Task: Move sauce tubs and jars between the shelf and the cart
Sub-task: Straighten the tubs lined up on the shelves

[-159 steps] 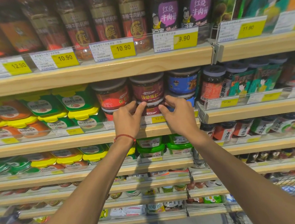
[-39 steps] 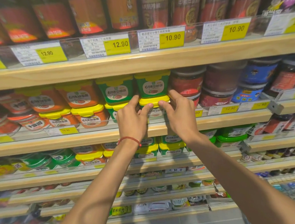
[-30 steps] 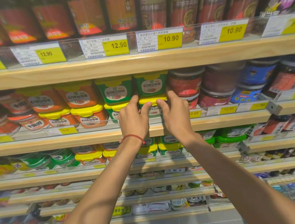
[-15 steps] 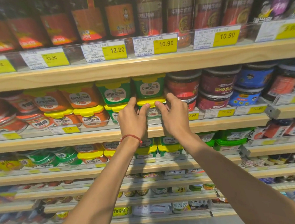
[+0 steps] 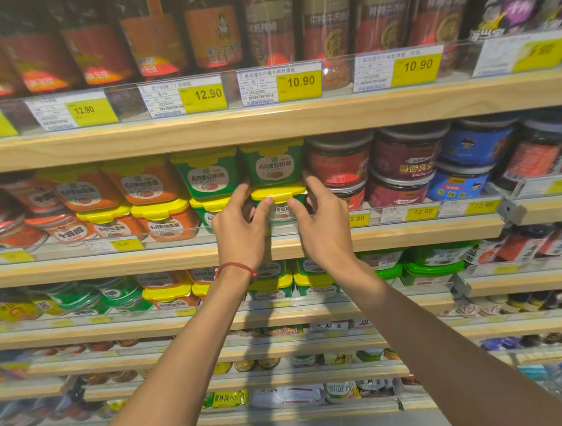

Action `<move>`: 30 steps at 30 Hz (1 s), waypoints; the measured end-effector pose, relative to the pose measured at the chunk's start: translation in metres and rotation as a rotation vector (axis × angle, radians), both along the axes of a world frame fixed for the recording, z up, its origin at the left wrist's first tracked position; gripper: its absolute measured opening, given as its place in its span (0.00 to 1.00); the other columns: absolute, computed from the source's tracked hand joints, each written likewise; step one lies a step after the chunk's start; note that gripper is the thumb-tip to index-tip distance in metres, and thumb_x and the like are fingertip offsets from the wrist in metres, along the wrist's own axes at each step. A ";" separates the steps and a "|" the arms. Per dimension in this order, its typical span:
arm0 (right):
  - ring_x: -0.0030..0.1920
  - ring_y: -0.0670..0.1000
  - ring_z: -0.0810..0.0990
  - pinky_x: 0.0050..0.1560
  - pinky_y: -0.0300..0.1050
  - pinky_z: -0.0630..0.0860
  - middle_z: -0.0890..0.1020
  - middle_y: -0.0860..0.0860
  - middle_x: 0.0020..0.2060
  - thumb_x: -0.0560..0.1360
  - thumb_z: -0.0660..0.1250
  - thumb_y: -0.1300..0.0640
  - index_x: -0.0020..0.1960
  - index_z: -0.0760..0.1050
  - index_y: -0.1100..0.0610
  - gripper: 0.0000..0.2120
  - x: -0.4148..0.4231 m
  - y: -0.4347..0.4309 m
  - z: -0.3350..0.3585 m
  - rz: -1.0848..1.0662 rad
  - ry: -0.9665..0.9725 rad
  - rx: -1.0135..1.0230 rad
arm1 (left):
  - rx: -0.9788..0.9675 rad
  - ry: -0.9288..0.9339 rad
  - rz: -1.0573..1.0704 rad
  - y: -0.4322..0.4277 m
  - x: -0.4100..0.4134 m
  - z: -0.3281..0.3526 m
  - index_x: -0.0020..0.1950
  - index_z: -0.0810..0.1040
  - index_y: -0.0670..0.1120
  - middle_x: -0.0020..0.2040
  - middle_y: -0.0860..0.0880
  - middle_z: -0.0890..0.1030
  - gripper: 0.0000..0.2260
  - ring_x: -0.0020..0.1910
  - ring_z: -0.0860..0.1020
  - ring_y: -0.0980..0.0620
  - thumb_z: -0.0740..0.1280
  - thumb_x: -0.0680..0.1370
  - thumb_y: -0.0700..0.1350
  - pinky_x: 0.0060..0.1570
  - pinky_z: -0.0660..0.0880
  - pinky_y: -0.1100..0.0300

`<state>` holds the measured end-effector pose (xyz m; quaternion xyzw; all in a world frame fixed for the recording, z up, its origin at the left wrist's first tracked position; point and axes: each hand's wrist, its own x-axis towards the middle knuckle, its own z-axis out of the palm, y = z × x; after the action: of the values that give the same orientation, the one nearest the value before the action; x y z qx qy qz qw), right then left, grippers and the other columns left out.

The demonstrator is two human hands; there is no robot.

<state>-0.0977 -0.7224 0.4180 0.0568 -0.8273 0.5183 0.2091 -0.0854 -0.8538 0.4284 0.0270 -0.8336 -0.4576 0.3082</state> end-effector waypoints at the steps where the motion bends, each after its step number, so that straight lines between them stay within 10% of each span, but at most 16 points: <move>1: 0.57 0.48 0.82 0.60 0.47 0.80 0.84 0.48 0.58 0.83 0.69 0.54 0.73 0.76 0.54 0.19 0.007 -0.001 0.001 -0.013 -0.018 -0.042 | 0.040 0.027 -0.018 -0.002 0.005 0.000 0.67 0.80 0.43 0.50 0.54 0.83 0.18 0.47 0.82 0.61 0.72 0.79 0.46 0.54 0.79 0.62; 5: 0.59 0.44 0.83 0.64 0.50 0.81 0.86 0.46 0.57 0.82 0.69 0.57 0.70 0.79 0.53 0.16 0.033 -0.011 0.001 -0.040 0.024 -0.174 | 0.054 0.216 0.084 -0.022 0.028 -0.012 0.64 0.81 0.44 0.55 0.53 0.85 0.14 0.47 0.81 0.71 0.71 0.79 0.41 0.51 0.79 0.70; 12: 0.63 0.42 0.81 0.67 0.44 0.78 0.83 0.47 0.64 0.82 0.70 0.57 0.73 0.77 0.52 0.20 0.043 -0.057 0.015 0.115 -0.014 -0.112 | -0.065 0.178 0.144 -0.080 0.031 -0.009 0.71 0.74 0.51 0.60 0.54 0.83 0.20 0.51 0.84 0.56 0.70 0.80 0.49 0.53 0.82 0.53; 17: 0.68 0.45 0.79 0.72 0.49 0.75 0.80 0.48 0.70 0.84 0.67 0.52 0.79 0.69 0.53 0.25 0.033 -0.085 0.021 0.063 -0.035 -0.027 | -0.134 0.083 0.072 -0.101 0.023 0.002 0.72 0.76 0.47 0.53 0.46 0.86 0.21 0.44 0.82 0.58 0.69 0.80 0.50 0.51 0.69 0.76; 22: 0.60 0.55 0.83 0.62 0.50 0.77 0.85 0.59 0.60 0.85 0.65 0.53 0.76 0.72 0.63 0.23 0.023 -0.105 0.030 -0.103 -0.019 0.008 | -0.181 0.028 0.085 -0.105 0.010 0.012 0.61 0.81 0.46 0.34 0.48 0.81 0.16 0.43 0.80 0.39 0.66 0.82 0.56 0.40 0.63 0.55; 30: 0.54 0.56 0.87 0.61 0.55 0.79 0.89 0.56 0.51 0.82 0.70 0.49 0.61 0.84 0.63 0.17 0.017 -0.118 0.031 -0.268 0.014 -0.024 | -0.042 -0.003 0.072 -0.116 -0.006 0.015 0.45 0.84 0.46 0.42 0.45 0.86 0.17 0.46 0.82 0.38 0.69 0.78 0.59 0.45 0.77 0.48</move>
<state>-0.0811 -0.8399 0.4488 -0.0530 -0.8197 0.4951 0.2830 -0.0912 -0.9697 0.4437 0.0512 -0.8419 -0.4285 0.3240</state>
